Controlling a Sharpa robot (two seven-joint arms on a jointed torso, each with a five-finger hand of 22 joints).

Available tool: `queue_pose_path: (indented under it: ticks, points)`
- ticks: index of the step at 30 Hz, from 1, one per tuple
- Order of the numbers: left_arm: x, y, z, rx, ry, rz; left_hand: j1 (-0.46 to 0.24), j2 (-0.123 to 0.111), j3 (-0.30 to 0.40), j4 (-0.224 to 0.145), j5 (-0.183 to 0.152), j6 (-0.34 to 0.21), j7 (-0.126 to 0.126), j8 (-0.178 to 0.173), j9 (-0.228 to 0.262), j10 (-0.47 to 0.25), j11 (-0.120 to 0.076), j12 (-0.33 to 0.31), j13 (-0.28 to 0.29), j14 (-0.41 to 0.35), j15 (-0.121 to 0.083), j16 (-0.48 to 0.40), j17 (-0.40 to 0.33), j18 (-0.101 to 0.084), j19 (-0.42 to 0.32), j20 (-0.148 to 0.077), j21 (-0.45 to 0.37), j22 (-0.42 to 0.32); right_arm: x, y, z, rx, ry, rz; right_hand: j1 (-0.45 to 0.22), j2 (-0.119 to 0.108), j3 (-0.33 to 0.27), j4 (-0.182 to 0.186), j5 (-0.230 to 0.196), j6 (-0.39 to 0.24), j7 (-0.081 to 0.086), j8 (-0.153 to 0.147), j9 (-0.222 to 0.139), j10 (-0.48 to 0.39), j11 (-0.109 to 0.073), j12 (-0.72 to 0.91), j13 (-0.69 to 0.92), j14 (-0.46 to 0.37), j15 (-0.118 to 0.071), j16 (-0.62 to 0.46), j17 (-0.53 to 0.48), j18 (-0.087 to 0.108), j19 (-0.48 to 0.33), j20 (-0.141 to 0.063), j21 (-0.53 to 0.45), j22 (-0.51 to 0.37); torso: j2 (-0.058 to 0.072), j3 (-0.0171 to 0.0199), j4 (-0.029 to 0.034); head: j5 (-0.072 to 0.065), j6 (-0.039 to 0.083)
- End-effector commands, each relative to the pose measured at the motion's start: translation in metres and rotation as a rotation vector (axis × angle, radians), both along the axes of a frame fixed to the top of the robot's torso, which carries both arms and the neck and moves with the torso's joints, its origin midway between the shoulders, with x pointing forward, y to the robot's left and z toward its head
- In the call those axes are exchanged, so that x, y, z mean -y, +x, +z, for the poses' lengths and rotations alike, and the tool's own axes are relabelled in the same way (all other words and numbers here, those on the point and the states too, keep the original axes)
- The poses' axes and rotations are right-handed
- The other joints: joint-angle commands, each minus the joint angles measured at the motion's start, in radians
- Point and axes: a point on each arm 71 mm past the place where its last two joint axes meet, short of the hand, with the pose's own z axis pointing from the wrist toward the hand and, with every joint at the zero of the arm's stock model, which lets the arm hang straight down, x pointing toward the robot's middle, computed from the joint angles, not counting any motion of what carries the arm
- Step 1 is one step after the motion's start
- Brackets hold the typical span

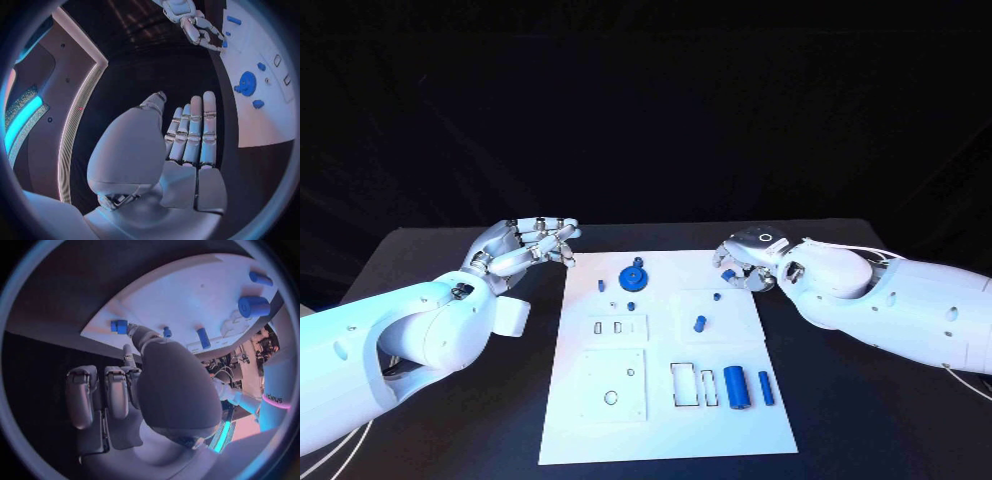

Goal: Assemble the parts on the task board

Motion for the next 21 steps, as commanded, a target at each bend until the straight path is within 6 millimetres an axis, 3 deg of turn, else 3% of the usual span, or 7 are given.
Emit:
queue_pose_path:
  ticks: [1, 4, 10, 21]
  points:
    - [0.002, -0.001, 0.001, 0.003, -0.010, -0.015, 0.004, 0.001, 0.005, -0.001, -0.006, -0.006, -0.003, -0.004, 0.001, -0.005, 0.001, 0.006, 0.000, -0.004, -0.001, 0.005, -0.002, 0.004, -0.006, -0.001, 0.005, 0.001, -0.004, 0.000, -0.002, 0.051, -0.160, -0.012, -0.004, -0.003, 0.007, 0.001, 0.003, 0.003, -0.002, -0.004, -0.001, 0.104, -0.006, 0.004, 0.263, 0.101, -0.006, -0.003, 0.244, -0.007, 0.103, -0.006, 0.005, 0.263, -0.001, -0.0005, 0.0008, -0.002, -0.001]
    - [0.002, -0.001, 0.001, 0.003, -0.010, -0.015, 0.004, 0.001, 0.005, -0.001, -0.006, -0.006, -0.003, -0.004, 0.001, -0.005, 0.001, 0.006, 0.000, -0.004, -0.001, 0.005, -0.002, 0.004, -0.006, -0.001, 0.005, 0.001, -0.008, -0.001, -0.002, 0.068, -0.183, -0.005, -0.007, -0.004, 0.007, 0.001, 0.004, 0.005, -0.003, -0.004, -0.001, 0.104, -0.007, 0.004, 0.263, 0.102, -0.006, -0.003, 0.245, -0.007, 0.103, -0.007, 0.005, 0.263, 0.000, -0.0001, -0.0014, 0.000, -0.002]
    - [0.002, -0.001, 0.001, 0.003, -0.011, -0.017, 0.004, 0.001, 0.005, -0.001, -0.006, -0.006, -0.003, -0.004, 0.001, -0.005, 0.001, 0.006, 0.000, -0.004, -0.001, 0.005, -0.002, 0.004, -0.006, -0.001, 0.005, 0.001, -0.014, -0.002, -0.003, 0.086, -0.228, -0.003, -0.014, -0.008, 0.007, 0.002, 0.006, 0.008, -0.006, -0.004, -0.001, 0.104, -0.007, 0.004, 0.263, 0.102, -0.007, -0.002, 0.247, -0.007, 0.103, -0.009, 0.005, 0.263, 0.000, 0.0000, 0.0003, -0.003, -0.003]
    - [0.001, 0.000, 0.001, 0.002, -0.009, -0.013, 0.006, 0.001, 0.006, -0.002, -0.006, -0.007, -0.003, -0.004, 0.002, -0.006, 0.001, 0.007, 0.001, -0.006, -0.001, 0.006, -0.003, 0.004, -0.010, 0.000, 0.008, 0.003, -0.013, -0.004, -0.005, 0.090, -0.293, -0.025, -0.021, -0.011, 0.006, 0.000, 0.007, 0.013, -0.010, -0.003, 0.000, 0.104, -0.009, 0.004, 0.263, 0.103, -0.008, -0.001, 0.249, -0.007, 0.103, -0.010, 0.005, 0.263, 0.000, 0.0004, -0.0001, -0.007, -0.007]
